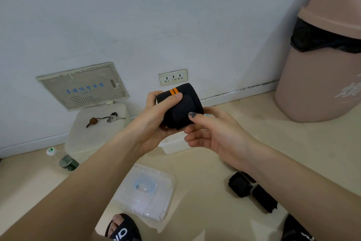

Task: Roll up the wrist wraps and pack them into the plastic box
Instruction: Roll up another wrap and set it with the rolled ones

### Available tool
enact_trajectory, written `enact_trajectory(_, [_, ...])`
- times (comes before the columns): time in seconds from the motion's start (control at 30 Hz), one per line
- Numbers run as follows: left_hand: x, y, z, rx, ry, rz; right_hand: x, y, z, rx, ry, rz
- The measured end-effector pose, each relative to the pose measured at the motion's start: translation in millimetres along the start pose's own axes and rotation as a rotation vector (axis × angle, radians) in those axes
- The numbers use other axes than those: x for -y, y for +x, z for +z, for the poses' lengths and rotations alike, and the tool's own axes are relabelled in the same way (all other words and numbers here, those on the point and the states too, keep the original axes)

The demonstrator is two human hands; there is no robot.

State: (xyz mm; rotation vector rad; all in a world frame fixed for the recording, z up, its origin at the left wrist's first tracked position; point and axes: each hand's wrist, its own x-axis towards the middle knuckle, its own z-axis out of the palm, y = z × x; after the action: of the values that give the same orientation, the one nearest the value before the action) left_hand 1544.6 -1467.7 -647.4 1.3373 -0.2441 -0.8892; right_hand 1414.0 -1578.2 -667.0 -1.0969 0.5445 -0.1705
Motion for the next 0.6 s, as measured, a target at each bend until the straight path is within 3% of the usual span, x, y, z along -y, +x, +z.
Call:
enact_trajectory(0.33, [12, 2, 4, 0.059, -0.041, 0.017, 1, 3, 2, -0.1, -0.144, -0.031])
enact_trajectory(0.6, [18, 4, 3, 0.138, 0.16, 0.084, -3, 4, -1, -0.059, -0.237, 0.013])
